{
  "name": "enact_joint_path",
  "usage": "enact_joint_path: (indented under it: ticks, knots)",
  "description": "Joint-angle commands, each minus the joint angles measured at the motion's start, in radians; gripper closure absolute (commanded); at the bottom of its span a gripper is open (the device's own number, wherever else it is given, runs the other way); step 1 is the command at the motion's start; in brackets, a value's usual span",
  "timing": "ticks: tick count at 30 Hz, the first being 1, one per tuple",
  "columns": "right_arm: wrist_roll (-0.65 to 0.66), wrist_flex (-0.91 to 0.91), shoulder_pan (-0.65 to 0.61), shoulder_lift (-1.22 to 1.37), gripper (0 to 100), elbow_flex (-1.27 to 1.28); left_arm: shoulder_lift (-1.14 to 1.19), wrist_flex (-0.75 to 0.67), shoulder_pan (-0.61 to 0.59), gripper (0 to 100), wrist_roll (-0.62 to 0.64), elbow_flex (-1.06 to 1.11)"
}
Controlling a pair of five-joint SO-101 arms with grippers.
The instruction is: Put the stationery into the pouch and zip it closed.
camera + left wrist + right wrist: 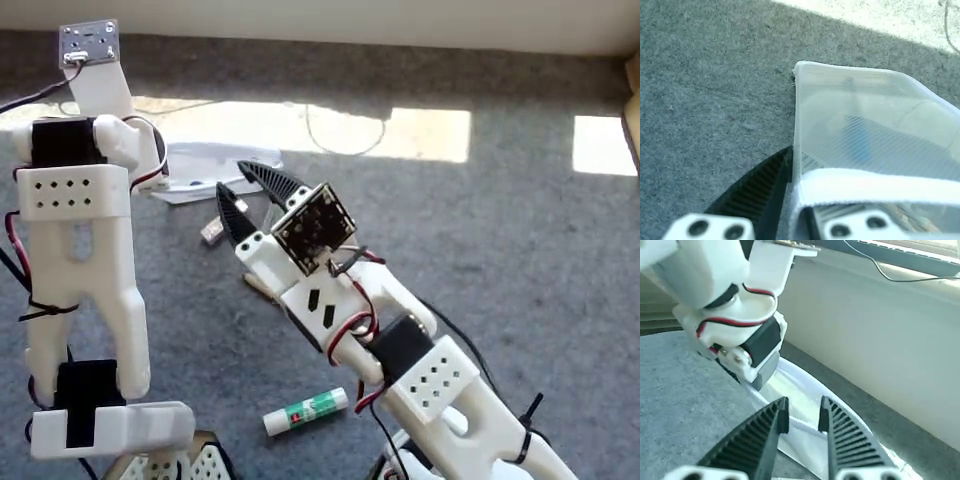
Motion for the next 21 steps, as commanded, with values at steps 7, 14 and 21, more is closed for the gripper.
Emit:
enact_joint_path:
  ticks: [7,14,21]
  knots:
    - [-0.150,0.274,-0.015,-0.073,89.9,-0.188,-0.001,-0.003,-0.128,99,0.009,-0.027]
    - [-0.226,0.398,-0.013,-0.073,89.9,-0.191,-0.015,-0.005,-0.180,99,0.009,-0.036]
    - [-0.285,0.407,0.007,-0.015,89.9,-0.165,-0.107,0.000,-0.199,99,0.012,-0.036]
